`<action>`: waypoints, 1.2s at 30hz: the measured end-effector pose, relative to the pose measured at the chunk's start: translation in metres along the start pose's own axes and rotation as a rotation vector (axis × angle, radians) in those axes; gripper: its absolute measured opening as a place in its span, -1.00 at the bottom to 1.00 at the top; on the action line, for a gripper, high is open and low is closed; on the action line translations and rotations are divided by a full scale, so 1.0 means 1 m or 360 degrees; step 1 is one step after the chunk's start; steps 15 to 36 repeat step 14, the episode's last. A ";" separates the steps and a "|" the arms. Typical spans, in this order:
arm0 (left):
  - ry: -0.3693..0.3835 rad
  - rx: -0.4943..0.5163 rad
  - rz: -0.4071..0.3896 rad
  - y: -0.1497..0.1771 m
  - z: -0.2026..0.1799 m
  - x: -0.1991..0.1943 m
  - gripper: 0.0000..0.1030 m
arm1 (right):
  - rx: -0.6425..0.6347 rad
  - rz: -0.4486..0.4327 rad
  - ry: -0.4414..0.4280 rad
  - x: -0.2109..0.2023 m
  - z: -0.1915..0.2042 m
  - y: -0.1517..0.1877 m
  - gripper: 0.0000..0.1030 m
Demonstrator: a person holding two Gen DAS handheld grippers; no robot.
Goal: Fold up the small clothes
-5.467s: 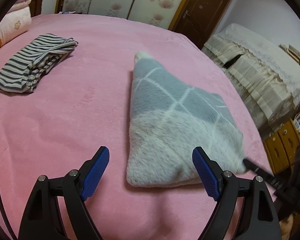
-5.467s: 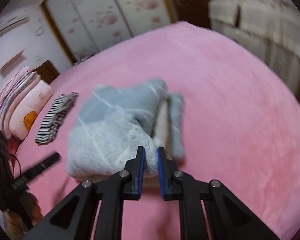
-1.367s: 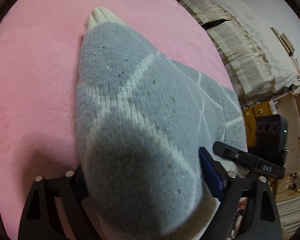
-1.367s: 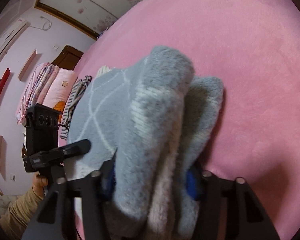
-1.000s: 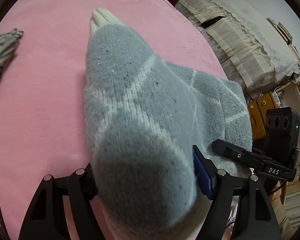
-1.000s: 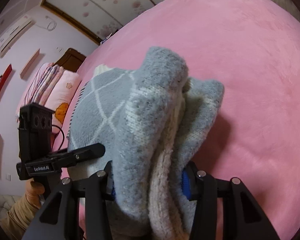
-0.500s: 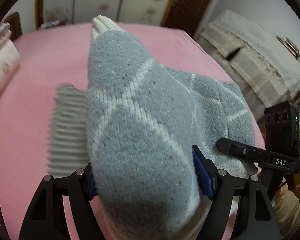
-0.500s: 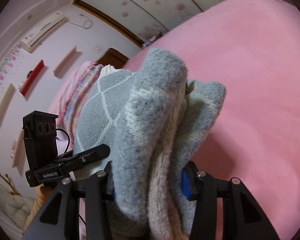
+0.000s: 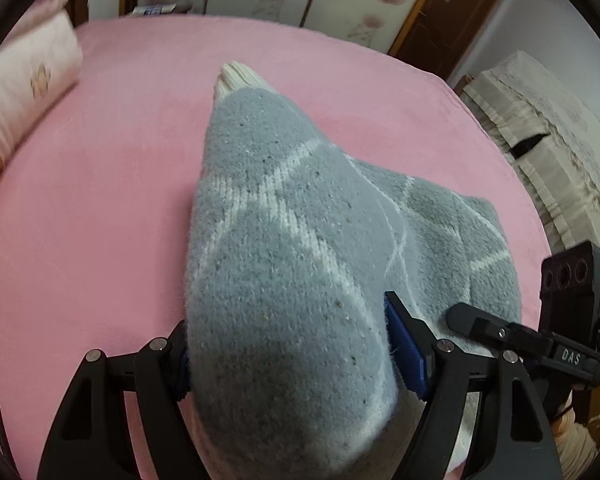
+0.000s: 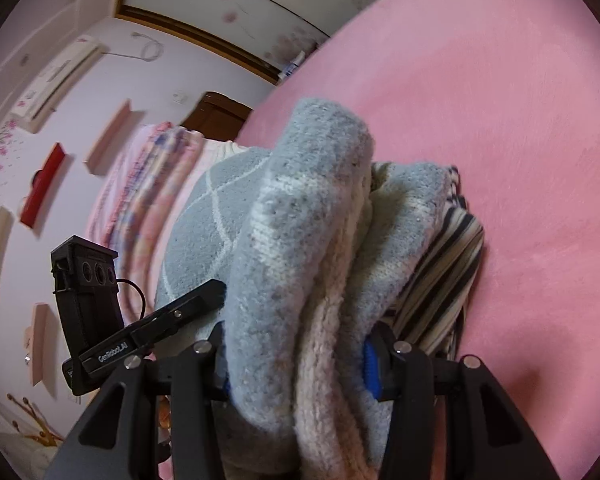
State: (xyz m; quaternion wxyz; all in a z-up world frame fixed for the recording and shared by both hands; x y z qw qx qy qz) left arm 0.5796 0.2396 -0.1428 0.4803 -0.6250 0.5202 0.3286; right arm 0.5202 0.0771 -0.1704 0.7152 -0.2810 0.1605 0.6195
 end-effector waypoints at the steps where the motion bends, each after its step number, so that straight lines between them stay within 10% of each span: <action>1: 0.0012 -0.0021 0.0011 -0.002 0.006 0.011 0.52 | 0.0010 0.0005 0.0028 0.006 -0.007 0.001 -0.10; 8: 0.0070 -0.0135 -0.0051 0.001 0.029 0.066 1.00 | -0.0084 -0.0013 0.0218 0.034 -0.027 0.005 -0.06; 36: 0.0197 -0.0189 -0.0103 0.022 0.052 0.080 1.00 | -0.0156 -0.0034 0.0267 0.042 -0.025 0.007 0.07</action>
Point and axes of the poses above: each gripper's, at about its wrist camera, not at the fingertips, and x roughly the way its jaws point, z to its left, y to its underside, the point moved 3 cm from there along x, roughly the way its jaws point, and after that the axes turned 13 degrees about z, right-handed, at the moved point
